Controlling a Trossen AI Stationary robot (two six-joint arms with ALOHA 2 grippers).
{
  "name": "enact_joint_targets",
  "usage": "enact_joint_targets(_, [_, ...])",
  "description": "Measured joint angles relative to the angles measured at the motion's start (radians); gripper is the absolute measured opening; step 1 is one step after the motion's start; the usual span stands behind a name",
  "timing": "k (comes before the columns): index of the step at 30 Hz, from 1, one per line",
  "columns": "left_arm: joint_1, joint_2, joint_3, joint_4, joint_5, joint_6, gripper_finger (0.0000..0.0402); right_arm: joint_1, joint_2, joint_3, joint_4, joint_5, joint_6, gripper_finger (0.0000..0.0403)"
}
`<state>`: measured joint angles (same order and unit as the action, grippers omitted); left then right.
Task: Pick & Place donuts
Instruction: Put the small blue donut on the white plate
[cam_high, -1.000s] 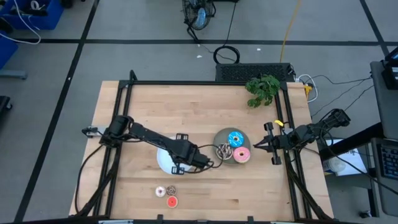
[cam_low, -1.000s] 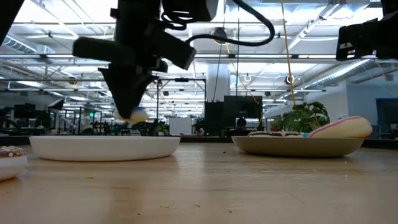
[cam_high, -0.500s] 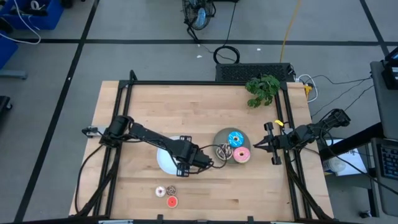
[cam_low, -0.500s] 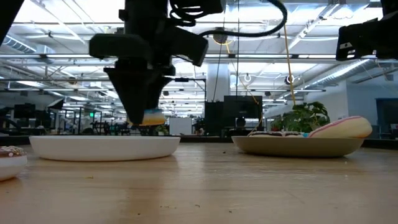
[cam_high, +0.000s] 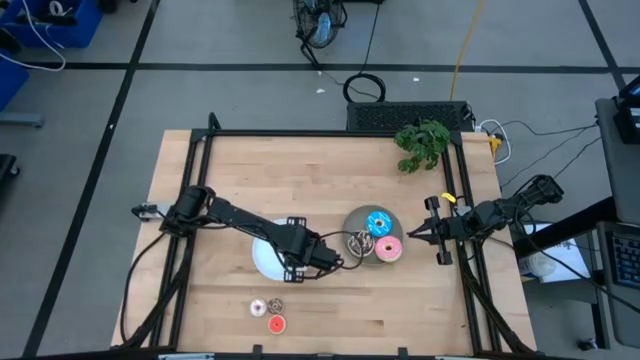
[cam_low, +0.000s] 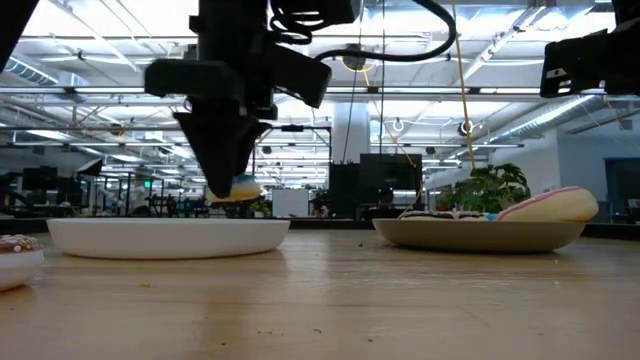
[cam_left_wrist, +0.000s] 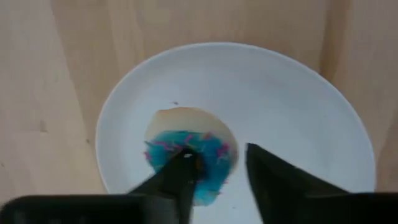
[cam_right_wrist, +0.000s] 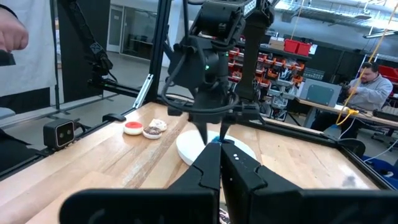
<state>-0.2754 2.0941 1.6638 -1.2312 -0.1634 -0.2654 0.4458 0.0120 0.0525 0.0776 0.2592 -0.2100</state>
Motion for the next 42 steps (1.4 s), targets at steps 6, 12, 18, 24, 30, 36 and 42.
enact_joint_targets(6, [-0.009,0.0,0.0,-0.01,0.006,-0.03,0.0098,0.0,0.057,0.0,0.038,0.007,0.009,0.0])
enact_joint_targets(12, [-0.029,0.0,0.0,-0.081,0.006,-0.065,0.0157,0.0,0.274,0.0,0.246,0.028,0.005,0.0])
enact_joint_targets(18, [-0.055,0.0,0.0,-0.072,0.006,-0.068,0.0223,-0.008,0.594,0.001,0.551,0.026,-0.001,0.0])
enact_joint_targets(24, [-0.088,0.0,0.0,-0.049,0.006,-0.032,0.0258,-0.05,0.934,0.099,0.692,0.006,0.038,0.0])
enact_joint_targets(30, [-0.097,0.0,0.0,-0.045,-0.02,-0.036,0.0258,-0.074,1.281,0.273,0.82,0.003,0.029,0.0])
enact_joint_targets(36, [-0.13,-0.043,0.012,-0.031,-0.062,-0.047,0.0242,-0.085,1.496,0.365,0.972,0.06,-0.027,0.0])
enact_joint_targets(42, [-0.177,-0.158,0.013,0.008,-0.083,-0.13,0.0228,-0.151,1.58,0.392,1.074,0.01,0.026,0.0])
